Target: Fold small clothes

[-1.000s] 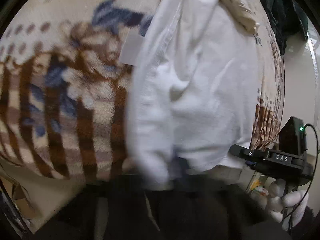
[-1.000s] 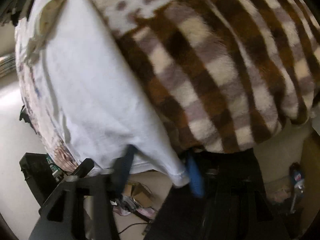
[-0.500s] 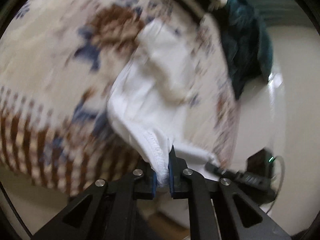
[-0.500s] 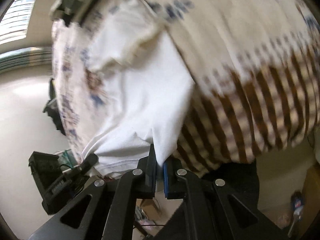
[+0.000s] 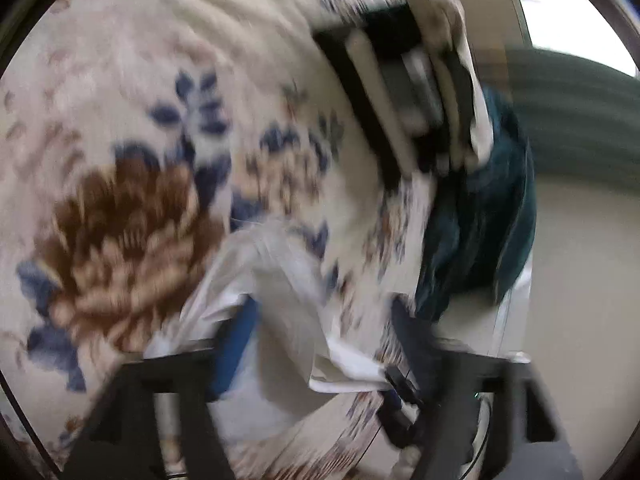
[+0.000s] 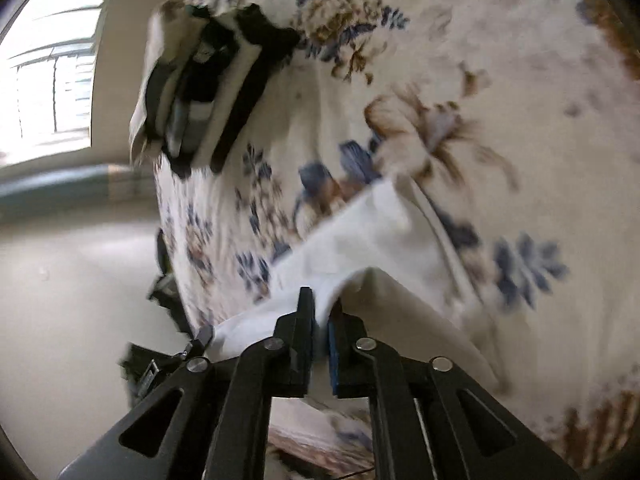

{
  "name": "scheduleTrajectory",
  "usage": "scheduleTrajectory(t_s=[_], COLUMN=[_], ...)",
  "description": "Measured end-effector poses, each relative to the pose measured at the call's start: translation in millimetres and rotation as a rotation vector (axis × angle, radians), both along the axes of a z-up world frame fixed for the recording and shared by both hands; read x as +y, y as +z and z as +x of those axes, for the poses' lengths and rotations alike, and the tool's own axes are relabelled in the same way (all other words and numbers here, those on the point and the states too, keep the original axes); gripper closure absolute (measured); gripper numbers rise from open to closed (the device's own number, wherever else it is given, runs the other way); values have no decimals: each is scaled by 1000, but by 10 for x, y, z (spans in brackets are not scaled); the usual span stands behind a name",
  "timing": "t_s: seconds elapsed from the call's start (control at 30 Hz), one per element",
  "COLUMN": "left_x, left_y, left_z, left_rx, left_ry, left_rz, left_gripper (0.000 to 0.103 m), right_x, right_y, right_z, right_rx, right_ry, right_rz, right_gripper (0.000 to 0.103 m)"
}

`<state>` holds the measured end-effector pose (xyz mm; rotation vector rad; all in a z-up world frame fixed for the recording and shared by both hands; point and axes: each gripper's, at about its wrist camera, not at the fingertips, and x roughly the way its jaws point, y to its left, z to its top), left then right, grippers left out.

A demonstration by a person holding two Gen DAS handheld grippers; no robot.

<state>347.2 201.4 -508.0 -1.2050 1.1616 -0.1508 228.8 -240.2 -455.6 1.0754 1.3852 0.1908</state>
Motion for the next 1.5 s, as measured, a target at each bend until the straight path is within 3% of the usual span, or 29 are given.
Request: scheduleTrajectory(t_s=[0.03, 0.07, 0.13, 0.2, 0.27, 0.33, 0.4, 0.43, 0.5, 0.53, 0.57, 0.63, 0.7, 0.77, 0.83, 0.87, 0.9, 0.93, 0.97, 1.03, 1.2, 1.27, 1.37, 1.4, 1.43, 1.5], left_x=[34, 74, 81, 1, -181, -324, -425, -439, -514, -525, -542, -543, -487, -337, -196, -143, -89, -81, -83, -149, -499, -538, -371, -260, -199, -40], left_y=[23, 57, 118, 92, -84, -302, -498, -520, -552, -536, -506, -493, -584, -644, -504, -420, -315, -271, -203, -161, -458, -572, -557, -515, -484, -405], left_z=[13, 34, 46, 89, 173, 273, 388, 388, 522, 552, 607, 712, 787, 784, 642, 552, 398, 305, 129, -132, -428, -435, -452, -469, -484, -554], left_rx=[-8, -13, -12, -3, 63, 97, 114, 106, 54, 45, 22, 6, 51, 116, 103, 90, 77, 76, 76, 86, 143, 166, 169, 173, 177, 185], left_ry=[10, 9, -43, -123, -258, -345, -378, -384, -408, -412, -420, -430, -431, -403, -377, -372, -369, -372, -391, -431, -525, -529, -507, -505, -502, -505], left_rz=[9, 46, 170, 264, 369, 389, 409, 413, 400, 411, 424, 427, 387, 337, 343, 342, 352, 364, 391, 431, 432, 483, 535, 565, 574, 589], left_gripper=[32, 32, 32, 32, 32, 32, 34, 52, 97, 97, 97, 97, 92, 76, 52, 50, 49, 49, 49, 49, 49, 49, 47, 47, 47, 49], right_x=[-19, -61, -112, -133, -114, -24, 55, 82, 152, 194, 224, 262, 292, 306, 334, 327, 303, 304, 281, 242, 318, 391, 482, 468, 418, 344], right_y=[-62, -63, -10, 44, 54, -71, -272, -343, -499, -522, -505, -460, -407, -447, -518, -517, -483, -452, -384, -306, -393, -535, -782, -823, -832, -833], right_z=[110, 201, 302, 376, 436, 506, 584, 616, 685, 732, 762, 828, 920, 967, 1007, 1004, 964, 932, 850, 643, 129, -30, -234, -281, -330, -366], right_rx=[-7, -38, -99, -123, -119, -67, -29, -12, 17, 5, -3, -25, -33, -5, 55, 71, 72, 68, 64, 56, 107, 125, 190, 192, 190, 202], right_ry=[-20, -43, -39, 27, 103, 198, 231, 232, 228, 224, 219, 190, 177, 190, 220, 224, 227, 230, 242, 254, 330, 346, 348, 330, 297, 267], right_rz=[55, 97, 117, 42, -85, -220, -237, -236, -231, -242, -269, -311, -376, -391, -382, -368, -357, -355, -361, -361, -334, -289, -304, -319, -365, -394], right_gripper=[86, 69, 49, 49, 49, 49, 49, 49, 52, 75, 100, 101, 101, 101, 100, 98, 96, 85, 64, 55, 55, 55, 56, 60, 72, 73])
